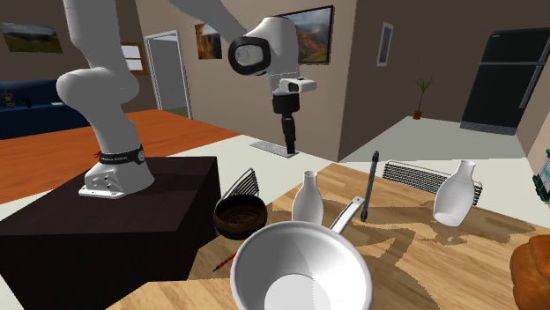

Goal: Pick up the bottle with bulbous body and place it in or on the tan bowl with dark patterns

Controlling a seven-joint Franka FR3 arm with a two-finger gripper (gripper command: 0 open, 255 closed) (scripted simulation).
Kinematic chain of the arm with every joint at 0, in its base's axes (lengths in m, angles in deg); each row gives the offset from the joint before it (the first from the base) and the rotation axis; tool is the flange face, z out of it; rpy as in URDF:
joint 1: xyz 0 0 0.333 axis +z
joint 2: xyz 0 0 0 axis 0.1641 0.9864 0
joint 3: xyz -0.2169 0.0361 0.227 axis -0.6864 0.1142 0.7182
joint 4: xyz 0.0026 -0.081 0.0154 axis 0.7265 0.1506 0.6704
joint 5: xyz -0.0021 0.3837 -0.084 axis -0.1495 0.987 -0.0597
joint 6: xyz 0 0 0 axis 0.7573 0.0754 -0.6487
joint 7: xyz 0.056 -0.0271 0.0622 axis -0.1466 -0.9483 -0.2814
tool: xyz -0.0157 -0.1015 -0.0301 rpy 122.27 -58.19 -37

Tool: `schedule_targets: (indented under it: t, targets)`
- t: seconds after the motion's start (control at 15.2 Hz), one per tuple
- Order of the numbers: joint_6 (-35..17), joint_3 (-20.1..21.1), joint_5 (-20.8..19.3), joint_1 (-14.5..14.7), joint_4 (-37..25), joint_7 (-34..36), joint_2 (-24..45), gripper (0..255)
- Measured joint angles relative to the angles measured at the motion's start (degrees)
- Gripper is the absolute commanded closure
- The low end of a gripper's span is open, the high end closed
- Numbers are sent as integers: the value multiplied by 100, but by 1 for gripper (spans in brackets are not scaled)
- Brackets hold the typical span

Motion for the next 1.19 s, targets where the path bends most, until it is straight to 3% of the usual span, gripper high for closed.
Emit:
schedule_targets:
  t: [0.53, 1.19]
  targets:
    - [-567, 206, 554, -223, -1160, -433, 1696, 0]
    - [-945, 303, 672, -281, -1375, -501, 2284, 0]
